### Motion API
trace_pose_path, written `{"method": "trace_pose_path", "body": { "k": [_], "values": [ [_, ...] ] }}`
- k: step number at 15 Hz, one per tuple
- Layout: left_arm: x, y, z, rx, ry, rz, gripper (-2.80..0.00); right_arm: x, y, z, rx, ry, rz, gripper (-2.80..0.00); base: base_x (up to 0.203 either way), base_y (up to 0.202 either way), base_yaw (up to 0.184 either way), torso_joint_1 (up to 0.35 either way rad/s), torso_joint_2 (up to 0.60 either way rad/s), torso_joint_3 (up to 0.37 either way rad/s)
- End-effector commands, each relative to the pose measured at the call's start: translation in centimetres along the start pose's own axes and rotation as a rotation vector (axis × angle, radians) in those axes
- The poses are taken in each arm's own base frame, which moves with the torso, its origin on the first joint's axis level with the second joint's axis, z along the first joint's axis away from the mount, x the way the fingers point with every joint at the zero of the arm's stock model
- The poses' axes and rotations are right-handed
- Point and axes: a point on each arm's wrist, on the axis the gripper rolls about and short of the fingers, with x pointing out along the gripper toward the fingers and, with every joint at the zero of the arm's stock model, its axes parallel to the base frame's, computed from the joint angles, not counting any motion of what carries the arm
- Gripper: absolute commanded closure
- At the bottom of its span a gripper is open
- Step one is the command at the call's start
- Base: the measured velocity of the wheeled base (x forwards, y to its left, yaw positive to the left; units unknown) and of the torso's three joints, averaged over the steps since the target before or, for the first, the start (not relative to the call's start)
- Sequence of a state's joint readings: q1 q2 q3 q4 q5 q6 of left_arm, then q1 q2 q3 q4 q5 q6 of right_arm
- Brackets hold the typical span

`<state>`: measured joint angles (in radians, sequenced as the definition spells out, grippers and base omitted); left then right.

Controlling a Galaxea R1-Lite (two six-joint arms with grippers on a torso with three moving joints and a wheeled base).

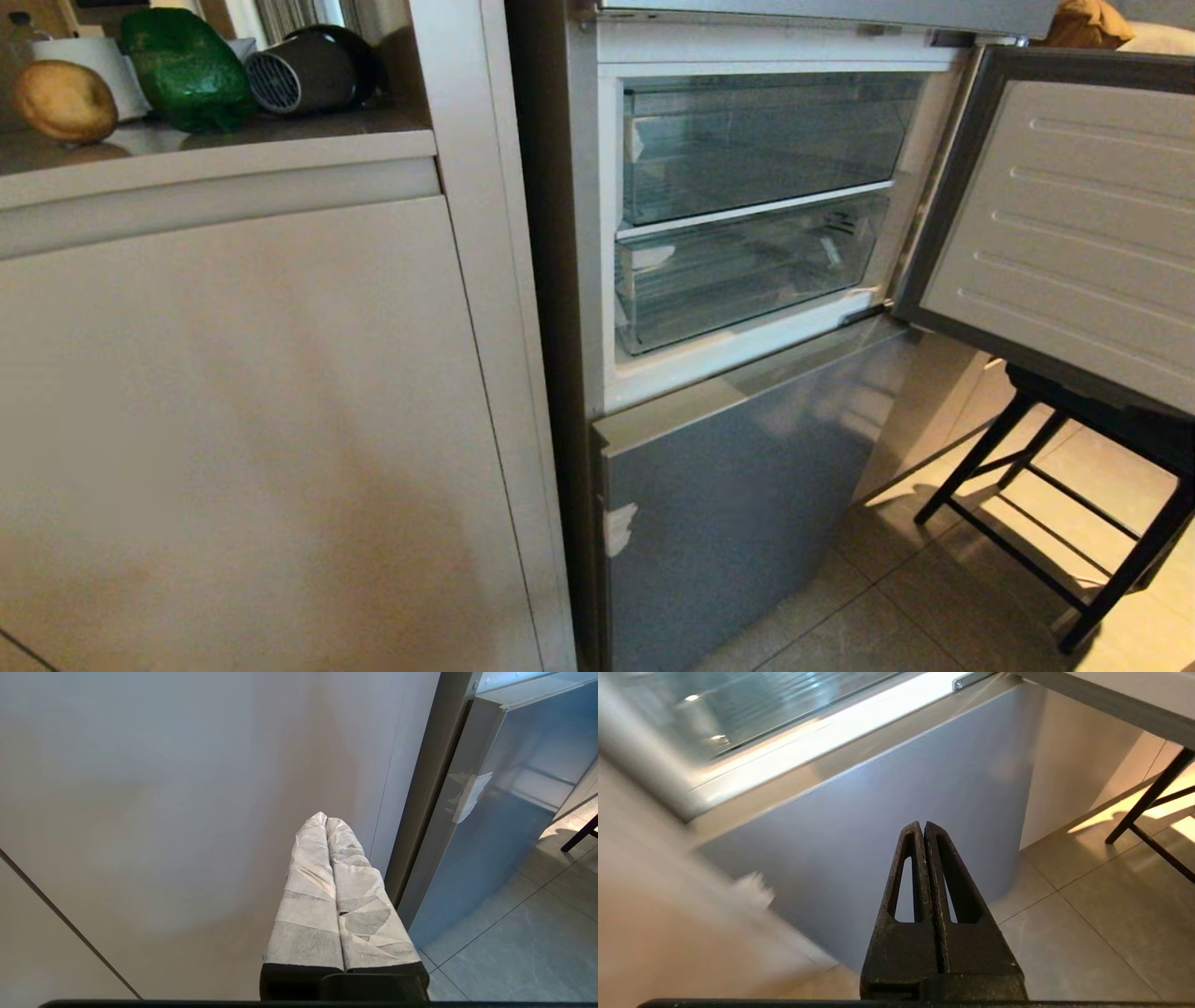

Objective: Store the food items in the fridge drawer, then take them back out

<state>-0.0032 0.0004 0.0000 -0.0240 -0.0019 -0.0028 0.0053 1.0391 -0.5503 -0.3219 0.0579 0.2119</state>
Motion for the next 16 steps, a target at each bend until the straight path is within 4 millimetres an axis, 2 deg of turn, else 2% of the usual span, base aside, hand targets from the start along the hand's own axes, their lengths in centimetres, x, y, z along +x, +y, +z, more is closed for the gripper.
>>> {"method": "trace_pose_path", "body": {
  "k": [1,5,7,8,9,10,16],
  "values": [
    [0.1,0.0,-0.3,0.000,0.010,0.001,0.00,8.4,-1.0,-1.8,0.000,0.114,-0.032,0.00,0.000,0.000,0.000,0.000,0.00,0.000],
    [0.1,0.0,-0.3,0.000,0.010,0.001,0.00,18.1,-2.2,-3.7,-0.077,-0.027,0.074,0.00,0.000,0.000,0.000,0.000,0.00,0.000],
    [0.1,0.0,-0.3,0.000,0.010,0.001,0.00,21.9,-2.4,-3.6,-0.117,-0.120,0.140,0.00,0.000,0.000,0.000,0.000,0.00,0.000],
    [0.1,0.0,-0.3,0.000,0.010,0.001,0.00,23.6,-2.4,-3.4,-0.133,-0.160,0.163,-1.69,0.000,0.000,0.000,0.000,0.00,0.000],
    [0.1,0.0,-0.3,0.000,0.010,0.000,0.00,25.0,-2.3,-3.2,-0.146,-0.191,0.181,-2.80,0.000,0.000,0.000,0.000,0.00,0.000],
    [0.1,0.0,-0.3,0.000,0.011,0.000,0.00,26.1,-2.0,-3.2,-0.160,-0.210,0.199,-2.80,0.000,0.000,0.000,0.000,0.00,0.000],
    [0.1,0.0,-0.3,0.000,0.010,0.001,0.00,30.0,4.0,-2.9,-0.196,-0.307,0.361,-2.80,0.000,0.000,0.000,0.000,0.00,0.000]
  ]
}}
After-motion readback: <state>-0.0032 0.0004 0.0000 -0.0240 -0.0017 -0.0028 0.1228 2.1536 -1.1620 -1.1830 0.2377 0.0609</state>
